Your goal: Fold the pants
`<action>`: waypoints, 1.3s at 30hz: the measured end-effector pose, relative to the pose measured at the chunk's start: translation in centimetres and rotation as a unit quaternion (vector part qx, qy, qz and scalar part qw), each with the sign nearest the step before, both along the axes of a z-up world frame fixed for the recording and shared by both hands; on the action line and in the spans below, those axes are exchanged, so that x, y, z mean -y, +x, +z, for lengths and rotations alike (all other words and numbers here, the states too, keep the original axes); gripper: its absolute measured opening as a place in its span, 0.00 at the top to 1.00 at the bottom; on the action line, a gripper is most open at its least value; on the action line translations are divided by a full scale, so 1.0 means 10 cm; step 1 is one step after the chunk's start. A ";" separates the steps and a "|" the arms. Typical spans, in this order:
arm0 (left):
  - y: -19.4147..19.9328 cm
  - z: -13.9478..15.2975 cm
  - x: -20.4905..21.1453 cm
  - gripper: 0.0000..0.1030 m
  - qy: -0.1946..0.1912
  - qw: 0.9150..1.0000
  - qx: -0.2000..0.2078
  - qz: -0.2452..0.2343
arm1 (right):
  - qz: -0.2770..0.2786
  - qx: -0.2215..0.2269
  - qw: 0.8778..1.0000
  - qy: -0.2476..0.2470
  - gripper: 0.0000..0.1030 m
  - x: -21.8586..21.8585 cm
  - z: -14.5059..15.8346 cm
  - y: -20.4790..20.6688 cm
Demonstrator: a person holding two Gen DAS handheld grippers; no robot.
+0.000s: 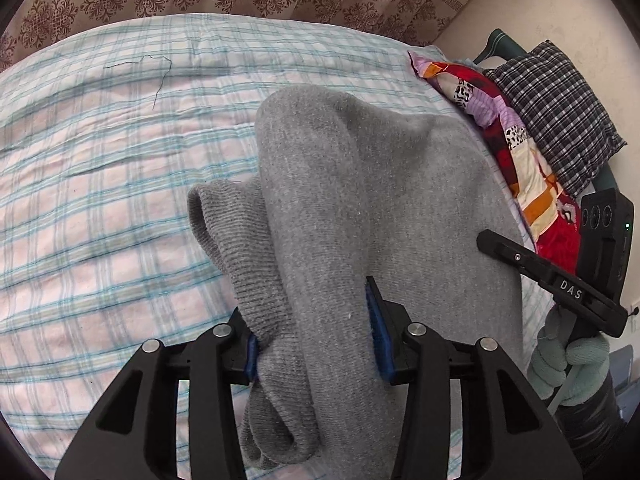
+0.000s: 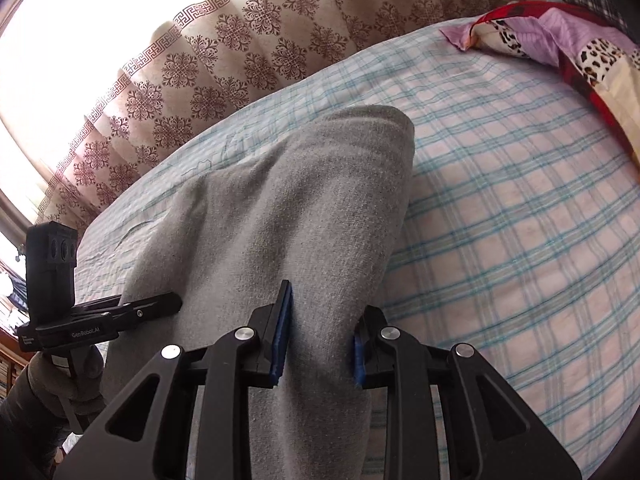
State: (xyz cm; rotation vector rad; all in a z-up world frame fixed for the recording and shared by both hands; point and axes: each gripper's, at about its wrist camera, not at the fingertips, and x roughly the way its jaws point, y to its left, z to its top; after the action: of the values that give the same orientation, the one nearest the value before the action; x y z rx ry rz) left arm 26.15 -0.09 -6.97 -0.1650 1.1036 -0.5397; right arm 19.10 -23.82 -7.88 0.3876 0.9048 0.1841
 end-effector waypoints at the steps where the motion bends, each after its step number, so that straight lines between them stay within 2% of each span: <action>1: -0.01 0.00 0.01 0.53 0.010 1.000 0.004 -0.001 | -0.003 -0.002 1.000 -0.001 0.68 0.01 -0.01 -0.01; 3: -0.02 0.00 0.03 0.45 0.033 0.999 0.015 -0.003 | -0.012 -0.003 1.000 -0.005 0.66 0.01 -0.01 -0.03; 5: -0.04 0.01 0.05 0.43 0.054 0.998 0.023 -0.003 | -0.023 -0.003 1.000 -0.016 0.57 0.02 0.00 -0.08; 8: -0.09 0.05 0.07 0.41 0.079 0.996 0.037 -0.007 | -0.043 0.003 0.998 -0.049 0.52 0.03 0.05 -0.19; 12: -0.22 0.13 0.12 0.40 0.122 0.990 0.063 -0.015 | -0.061 0.014 0.994 -0.094 0.51 -0.02 0.17 -0.42; 16: -0.37 0.20 0.14 0.40 0.155 0.984 0.087 -0.017 | -0.046 0.029 0.989 -0.134 0.51 -0.17 0.26 -0.65; 18: -0.44 0.23 0.14 0.40 0.165 0.982 0.095 -0.016 | -0.034 0.034 0.988 -0.148 0.50 -0.30 0.28 -0.76; 24: -0.64 0.29 0.14 0.40 0.187 0.976 0.113 -0.011 | -0.018 0.017 0.989 -0.146 0.48 -0.48 0.14 -0.91; 39: -0.83 0.20 0.16 0.39 0.215 0.968 0.128 -0.020 | -0.026 -0.012 0.988 -0.155 0.46 -0.53 -0.17 -0.97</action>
State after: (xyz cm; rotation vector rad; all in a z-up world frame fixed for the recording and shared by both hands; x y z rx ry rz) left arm 17.80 -1.70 -4.93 0.2983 0.9480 -0.3349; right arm 9.43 -18.52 -9.57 0.1247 0.9289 -0.0096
